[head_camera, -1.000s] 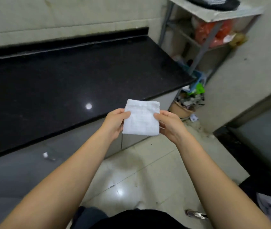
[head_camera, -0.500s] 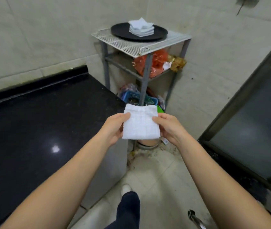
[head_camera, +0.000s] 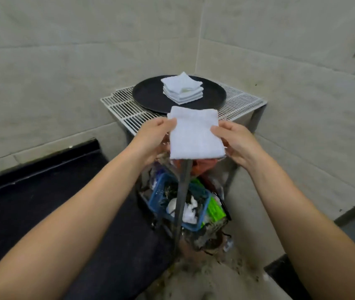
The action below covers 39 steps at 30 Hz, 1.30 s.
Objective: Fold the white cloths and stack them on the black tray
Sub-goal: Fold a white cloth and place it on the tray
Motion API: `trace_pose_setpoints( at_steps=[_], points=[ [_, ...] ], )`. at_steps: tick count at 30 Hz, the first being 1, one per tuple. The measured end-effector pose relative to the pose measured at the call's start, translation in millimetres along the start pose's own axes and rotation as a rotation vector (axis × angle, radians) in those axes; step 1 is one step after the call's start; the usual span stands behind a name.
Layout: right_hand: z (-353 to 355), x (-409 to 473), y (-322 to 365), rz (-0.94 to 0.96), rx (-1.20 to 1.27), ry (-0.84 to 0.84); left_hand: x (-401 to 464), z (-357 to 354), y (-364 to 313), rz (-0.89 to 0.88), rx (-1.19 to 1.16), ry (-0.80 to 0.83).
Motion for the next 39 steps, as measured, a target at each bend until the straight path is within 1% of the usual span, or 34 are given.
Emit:
trace_pose_setpoints(
  at_steps=[3,6,11,16,20,24,30,36,39],
  points=[
    [3,73,34,0.091,-0.061,0.056,56,-13,-24,-0.063,0.019,-0.062],
    [-2,154,60,0.141,-0.110,0.110,116,-25,-48,-0.106,-0.003,-0.168],
    [-26,267,91,0.157,-0.243,0.192,209,-27,-65,-0.069,0.000,-0.403],
    [-64,327,90,0.153,-0.336,0.344,255,-4,-51,0.014,0.019,-0.630],
    [-72,350,68,0.151,-0.408,0.392,265,6,-29,0.085,0.095,-0.701],
    [-66,362,52,0.186,-0.477,0.391,266,2,-16,0.091,0.185,-0.721],
    [-66,361,43,0.213,-0.492,0.397,256,5,-3,0.117,0.225,-0.753],
    [-57,343,95,0.421,-0.563,0.212,222,23,-31,0.046,0.259,-0.808],
    [-88,288,120,0.578,-0.575,0.280,177,40,-42,-0.016,0.295,-0.818]
  ],
)
Point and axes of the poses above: each hand's wrist, its own x-axis towards the middle knuckle, its own z-axis out of the back of the hand, y = z × x, the point moved 9 cm from there along x, towards the middle knuckle, and after that the axes turned 7 degrees about -y, right-handed, at the moved point
